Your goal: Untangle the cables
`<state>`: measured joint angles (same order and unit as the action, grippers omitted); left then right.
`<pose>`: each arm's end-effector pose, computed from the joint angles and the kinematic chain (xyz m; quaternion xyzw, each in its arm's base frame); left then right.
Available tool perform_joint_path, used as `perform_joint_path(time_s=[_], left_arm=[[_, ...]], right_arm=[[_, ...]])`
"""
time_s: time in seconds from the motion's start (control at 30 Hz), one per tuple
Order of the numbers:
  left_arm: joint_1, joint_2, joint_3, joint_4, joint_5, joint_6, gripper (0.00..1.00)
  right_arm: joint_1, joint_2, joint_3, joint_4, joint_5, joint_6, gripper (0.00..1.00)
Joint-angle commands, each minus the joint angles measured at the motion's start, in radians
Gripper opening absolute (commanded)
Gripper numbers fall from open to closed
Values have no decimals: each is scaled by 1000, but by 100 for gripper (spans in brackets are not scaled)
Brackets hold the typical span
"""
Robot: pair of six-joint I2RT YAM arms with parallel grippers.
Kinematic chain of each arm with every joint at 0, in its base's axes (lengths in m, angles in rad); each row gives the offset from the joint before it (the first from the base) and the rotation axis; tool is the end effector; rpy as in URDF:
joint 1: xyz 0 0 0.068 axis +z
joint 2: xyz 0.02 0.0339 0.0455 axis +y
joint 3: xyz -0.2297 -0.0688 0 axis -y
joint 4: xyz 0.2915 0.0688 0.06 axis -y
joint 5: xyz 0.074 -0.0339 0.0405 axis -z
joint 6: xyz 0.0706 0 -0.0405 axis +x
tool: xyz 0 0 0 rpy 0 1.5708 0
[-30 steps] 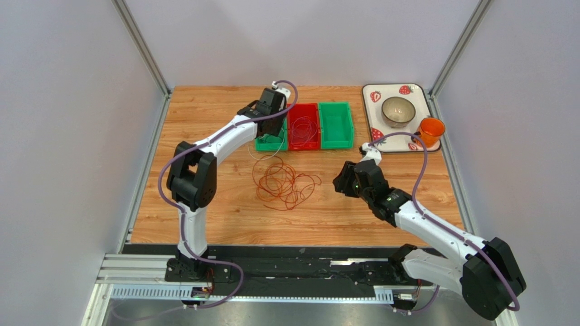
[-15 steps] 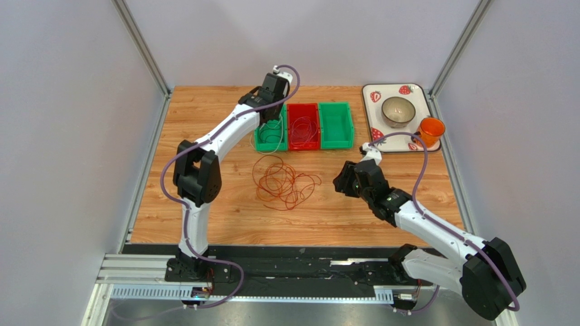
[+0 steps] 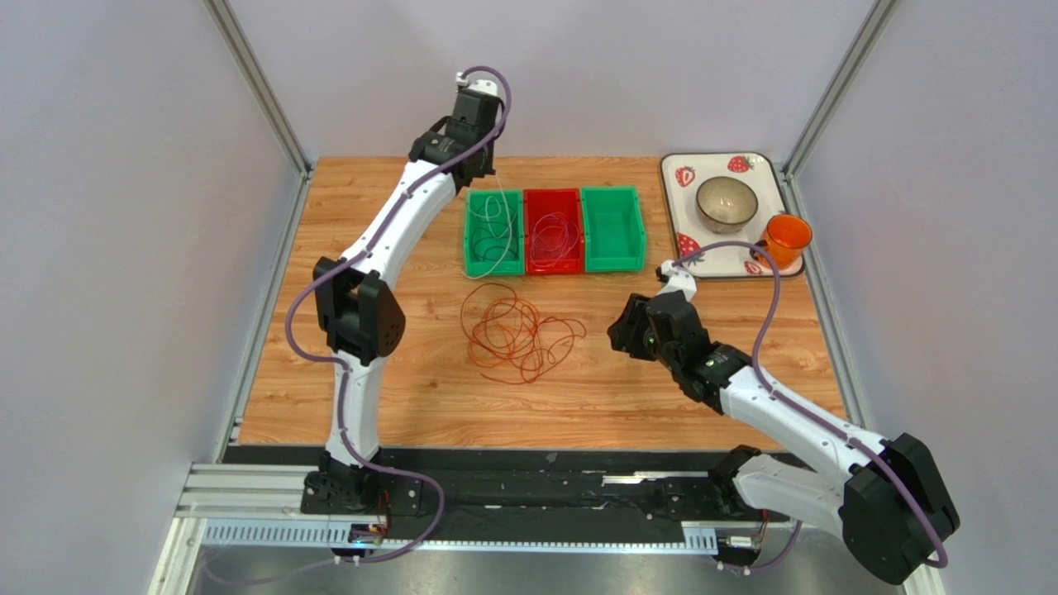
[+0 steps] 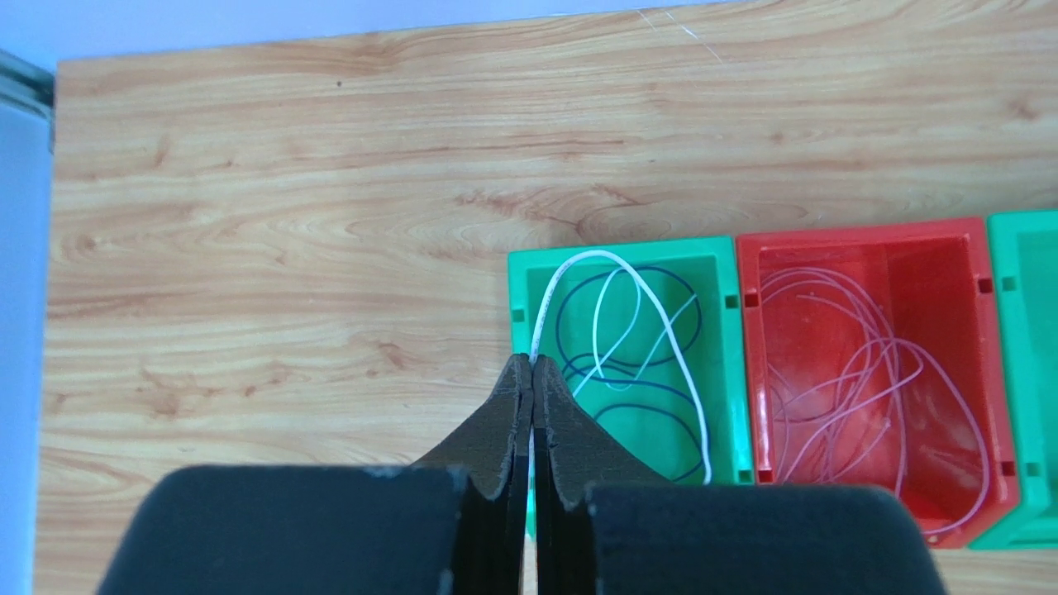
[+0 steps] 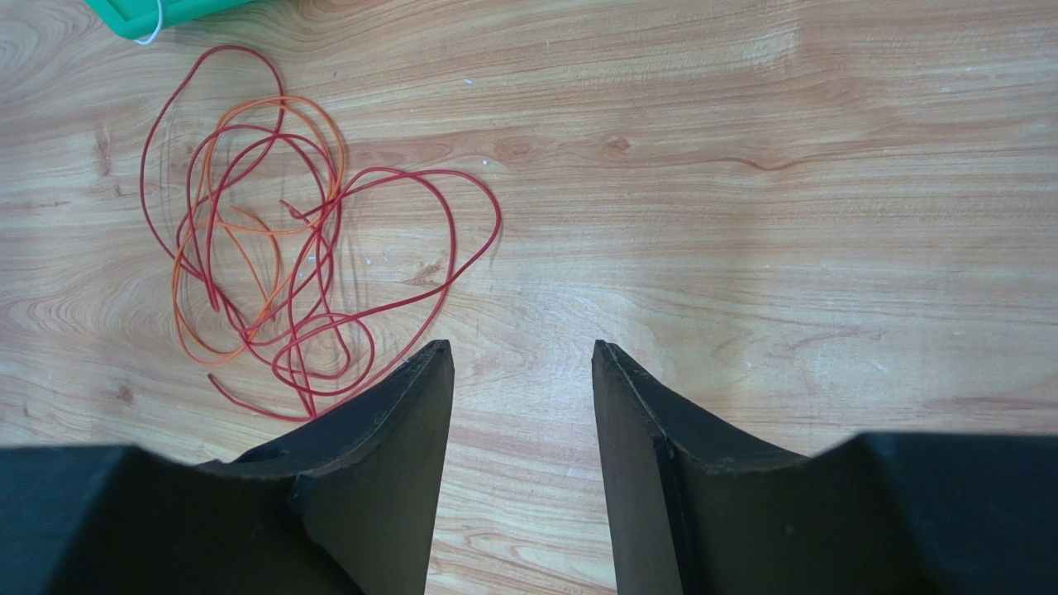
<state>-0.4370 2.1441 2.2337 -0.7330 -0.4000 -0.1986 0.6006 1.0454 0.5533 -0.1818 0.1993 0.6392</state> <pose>0.5016 -0.2040 0.3089 0.0160 0.8809 0.0318 0.4719 0.2570 0.1591 0.1380 0.0604 0.8957 0.1777 0.4032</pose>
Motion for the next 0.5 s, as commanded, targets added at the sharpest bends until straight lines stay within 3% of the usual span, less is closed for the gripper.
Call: perform_joint_path(time_s=[0.0,0.17,0.33,0.47], left_arm=[[40,-15,58,-37,76,-116,0],[106,-26,105,-52,260,-242,0],[110,-67,93,-46,283,-269,0],[110,-92,-14,18,280,-271,0]], right_arm=[[-5,-19,-6,39,3,4,49],[-7,-21,-6,38,2,4,49],[-9,-19,-6,39,0,4,49],[-9,-21,-6,39,0,4,49]])
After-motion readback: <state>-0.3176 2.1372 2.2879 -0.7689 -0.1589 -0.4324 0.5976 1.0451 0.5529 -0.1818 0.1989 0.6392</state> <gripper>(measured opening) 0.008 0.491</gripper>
